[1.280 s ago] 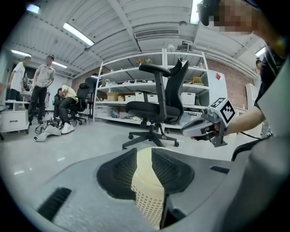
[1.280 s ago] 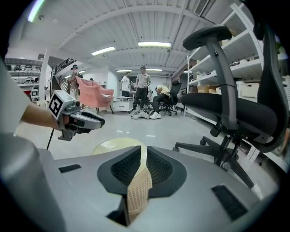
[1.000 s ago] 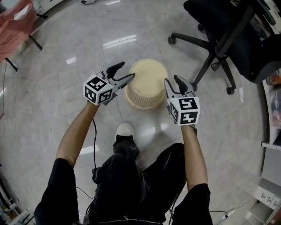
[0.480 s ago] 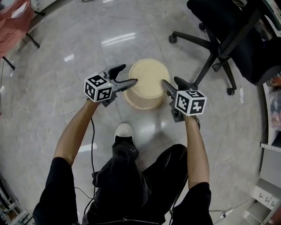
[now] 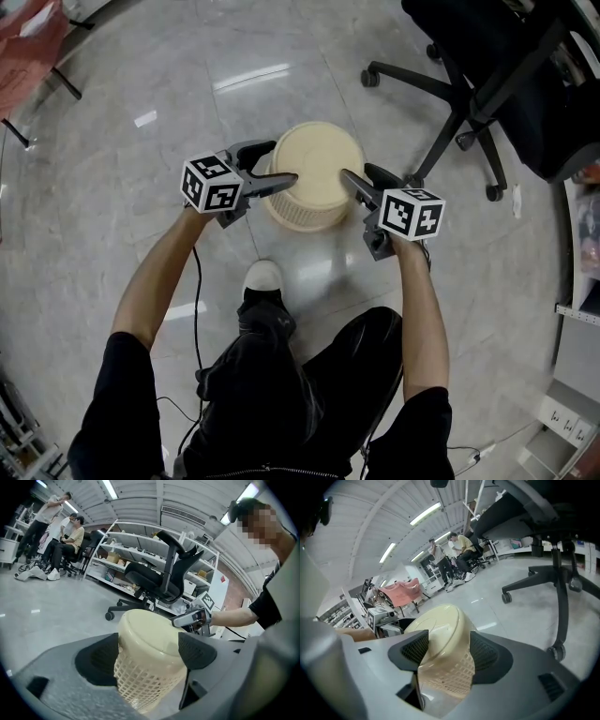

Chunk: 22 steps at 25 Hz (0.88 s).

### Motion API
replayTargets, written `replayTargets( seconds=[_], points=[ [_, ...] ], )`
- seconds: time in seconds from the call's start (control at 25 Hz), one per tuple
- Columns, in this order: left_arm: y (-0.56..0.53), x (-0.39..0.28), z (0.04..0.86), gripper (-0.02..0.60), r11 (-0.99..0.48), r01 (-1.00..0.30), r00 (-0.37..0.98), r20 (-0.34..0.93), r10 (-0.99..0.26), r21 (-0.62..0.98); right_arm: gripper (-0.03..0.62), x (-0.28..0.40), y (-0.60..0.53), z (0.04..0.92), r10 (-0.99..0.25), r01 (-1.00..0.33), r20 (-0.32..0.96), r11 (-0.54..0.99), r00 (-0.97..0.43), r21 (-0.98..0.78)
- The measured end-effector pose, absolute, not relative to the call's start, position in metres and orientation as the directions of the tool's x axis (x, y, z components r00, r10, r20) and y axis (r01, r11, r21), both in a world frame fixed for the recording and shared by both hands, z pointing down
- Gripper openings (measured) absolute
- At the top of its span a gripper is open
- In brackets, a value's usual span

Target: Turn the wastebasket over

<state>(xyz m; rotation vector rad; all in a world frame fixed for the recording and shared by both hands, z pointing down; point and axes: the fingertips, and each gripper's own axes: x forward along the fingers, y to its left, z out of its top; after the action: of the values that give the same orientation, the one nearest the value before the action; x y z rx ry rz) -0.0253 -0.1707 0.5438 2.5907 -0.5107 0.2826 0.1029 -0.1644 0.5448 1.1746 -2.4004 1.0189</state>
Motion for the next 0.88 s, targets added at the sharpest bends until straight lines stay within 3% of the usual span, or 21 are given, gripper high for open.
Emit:
replayTargets(
  seconds=[0.88],
  points=[
    [-0.1696, -0.0197, 0.5373, 0.382, -0.843, -0.42, 0.896, 0.3, -0.327, 0.335, 0.259, 0.1007, -0.1631, 0.5364, -0.641, -0.817, 0.509, 0.412, -0.575, -0.404]
  ],
)
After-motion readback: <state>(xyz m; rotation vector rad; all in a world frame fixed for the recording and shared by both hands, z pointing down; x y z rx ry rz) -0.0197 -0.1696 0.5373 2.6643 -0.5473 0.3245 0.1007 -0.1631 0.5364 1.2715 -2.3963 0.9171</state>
